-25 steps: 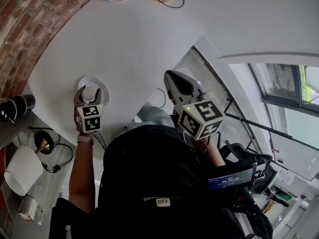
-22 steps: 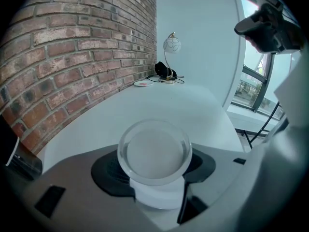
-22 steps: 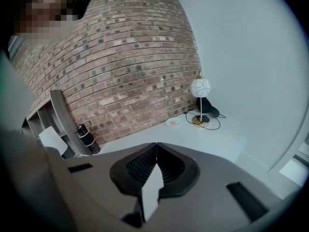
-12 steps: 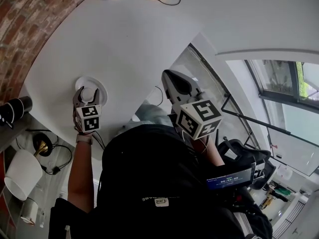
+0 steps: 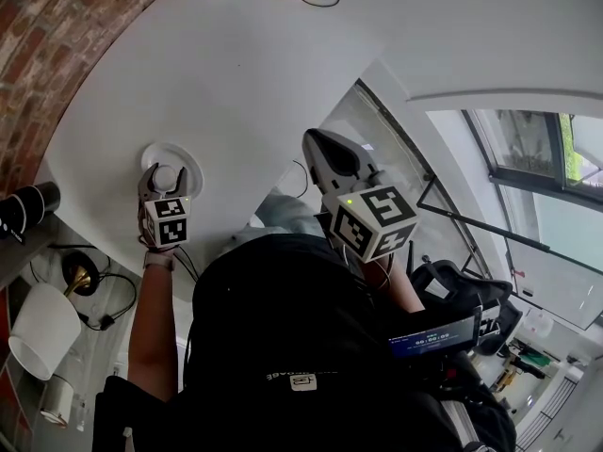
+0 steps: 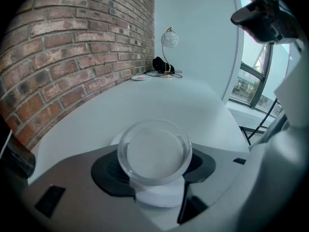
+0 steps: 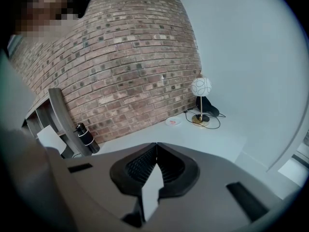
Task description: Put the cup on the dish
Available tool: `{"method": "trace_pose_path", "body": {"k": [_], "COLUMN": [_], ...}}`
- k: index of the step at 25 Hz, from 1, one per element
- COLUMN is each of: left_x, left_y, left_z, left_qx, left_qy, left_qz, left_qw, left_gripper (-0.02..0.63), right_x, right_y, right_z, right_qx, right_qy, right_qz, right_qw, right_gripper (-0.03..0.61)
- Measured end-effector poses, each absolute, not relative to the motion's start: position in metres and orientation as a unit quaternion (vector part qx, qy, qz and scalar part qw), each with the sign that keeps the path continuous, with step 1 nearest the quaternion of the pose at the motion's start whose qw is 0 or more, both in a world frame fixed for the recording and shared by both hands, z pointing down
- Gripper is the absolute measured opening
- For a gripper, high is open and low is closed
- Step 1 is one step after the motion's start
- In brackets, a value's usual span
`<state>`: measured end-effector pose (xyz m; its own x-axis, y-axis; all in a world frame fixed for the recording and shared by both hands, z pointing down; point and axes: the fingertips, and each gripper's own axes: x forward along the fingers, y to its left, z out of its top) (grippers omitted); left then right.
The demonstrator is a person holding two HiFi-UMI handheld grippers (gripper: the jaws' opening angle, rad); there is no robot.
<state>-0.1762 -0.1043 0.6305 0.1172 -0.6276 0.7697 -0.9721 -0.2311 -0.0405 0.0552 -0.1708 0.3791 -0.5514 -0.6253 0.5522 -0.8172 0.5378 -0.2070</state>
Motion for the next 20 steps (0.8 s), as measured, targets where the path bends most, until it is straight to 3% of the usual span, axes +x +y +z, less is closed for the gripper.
{"method": "trace_pose_path", "body": {"k": [20], "left_x": [-0.166], "left_y": [-0.107], "left_z": [0.636], "left_qx": [0.727], "left_qy": [-0.533], "left_qz": [0.355], "left_qw": [0.247], "left_gripper": [0.259], "right_x": [0.056], "right_y": [-0.169], "right_z": [0.381], "right_qx": [0.424], "right_qy": [-0.850], "right_qz": [0.232], "right_qw": [0.211], "right_gripper": [0.005]}}
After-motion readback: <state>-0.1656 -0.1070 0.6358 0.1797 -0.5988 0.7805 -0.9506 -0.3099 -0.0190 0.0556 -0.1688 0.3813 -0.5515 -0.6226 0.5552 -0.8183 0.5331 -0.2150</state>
